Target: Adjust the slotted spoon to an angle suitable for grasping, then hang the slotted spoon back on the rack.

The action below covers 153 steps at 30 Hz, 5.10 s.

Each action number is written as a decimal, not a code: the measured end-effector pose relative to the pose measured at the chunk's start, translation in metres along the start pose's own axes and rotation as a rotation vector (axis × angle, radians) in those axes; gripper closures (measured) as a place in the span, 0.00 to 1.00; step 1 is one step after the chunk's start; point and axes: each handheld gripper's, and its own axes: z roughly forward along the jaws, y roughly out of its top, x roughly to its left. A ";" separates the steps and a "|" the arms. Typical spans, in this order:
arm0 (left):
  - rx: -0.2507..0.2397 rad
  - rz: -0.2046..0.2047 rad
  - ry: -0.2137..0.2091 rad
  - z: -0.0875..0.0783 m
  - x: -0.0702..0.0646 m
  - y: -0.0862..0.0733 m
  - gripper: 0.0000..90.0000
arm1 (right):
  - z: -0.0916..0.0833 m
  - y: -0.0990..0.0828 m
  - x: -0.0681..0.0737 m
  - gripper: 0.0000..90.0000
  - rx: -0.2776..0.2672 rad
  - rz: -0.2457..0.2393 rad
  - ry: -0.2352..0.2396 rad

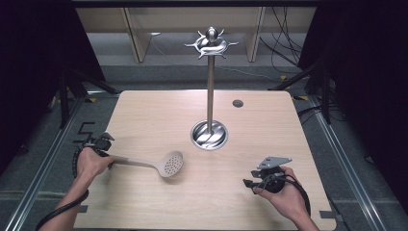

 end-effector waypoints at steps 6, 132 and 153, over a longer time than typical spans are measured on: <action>0.003 0.000 0.008 0.001 -0.001 0.011 1.00 | -0.002 0.001 0.000 0.58 0.032 0.013 0.015; 0.068 -0.254 -0.118 0.013 -0.021 0.069 0.77 | -0.002 0.003 0.002 0.57 -0.010 0.008 0.029; -0.144 -0.178 -0.226 -0.014 -0.035 0.048 0.77 | -0.003 0.003 0.002 0.57 -0.017 0.002 0.029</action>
